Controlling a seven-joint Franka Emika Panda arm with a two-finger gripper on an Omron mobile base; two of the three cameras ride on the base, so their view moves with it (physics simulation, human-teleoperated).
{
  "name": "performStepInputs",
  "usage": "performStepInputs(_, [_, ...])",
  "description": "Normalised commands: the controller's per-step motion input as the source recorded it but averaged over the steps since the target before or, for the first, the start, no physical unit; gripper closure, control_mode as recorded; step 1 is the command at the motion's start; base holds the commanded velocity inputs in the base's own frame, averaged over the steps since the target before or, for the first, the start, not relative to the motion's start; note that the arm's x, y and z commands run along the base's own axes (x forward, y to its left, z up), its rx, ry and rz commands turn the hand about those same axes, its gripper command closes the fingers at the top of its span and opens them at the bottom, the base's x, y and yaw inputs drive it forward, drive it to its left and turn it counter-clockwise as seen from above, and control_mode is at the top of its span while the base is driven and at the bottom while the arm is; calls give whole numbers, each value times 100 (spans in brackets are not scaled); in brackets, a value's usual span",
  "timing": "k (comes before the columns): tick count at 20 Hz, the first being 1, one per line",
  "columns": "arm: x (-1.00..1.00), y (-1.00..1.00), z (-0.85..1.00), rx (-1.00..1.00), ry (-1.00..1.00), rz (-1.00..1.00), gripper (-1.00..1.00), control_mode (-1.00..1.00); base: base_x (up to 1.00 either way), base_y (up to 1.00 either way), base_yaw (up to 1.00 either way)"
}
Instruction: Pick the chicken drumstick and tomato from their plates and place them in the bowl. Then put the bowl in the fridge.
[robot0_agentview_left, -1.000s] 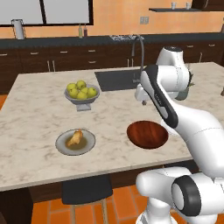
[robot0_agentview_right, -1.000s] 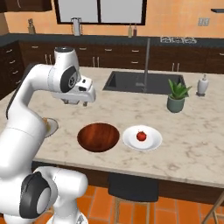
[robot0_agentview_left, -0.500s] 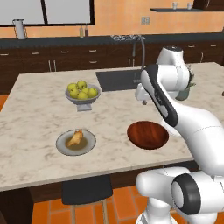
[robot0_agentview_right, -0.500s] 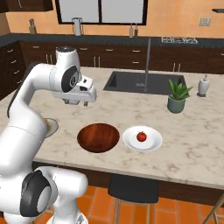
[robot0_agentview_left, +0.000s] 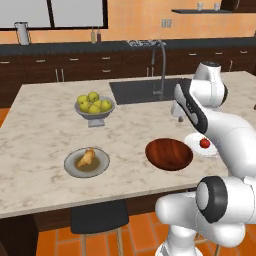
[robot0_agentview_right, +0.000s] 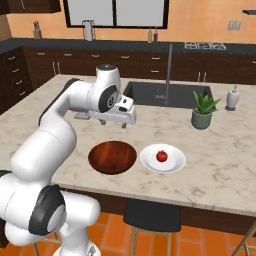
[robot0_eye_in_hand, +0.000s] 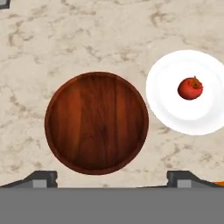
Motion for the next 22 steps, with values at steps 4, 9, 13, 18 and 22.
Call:
performStepInputs(4, [9,-100,-42,0,6,-27,-100,-100,0,0,0])
performStepInputs(9, [0,-100,-42,0,2,-27,-100,-100,0,0,0])
performStepInputs(13, [33,-89,-51,1,0,-25,-100,-100,0,0,0])
performStepInputs(18, [33,-74,-55,0,0,-16,-100,-100,0,0,0])
performStepInputs(22, [83,-7,-34,1,0,-7,-100,-100,0,0,0])
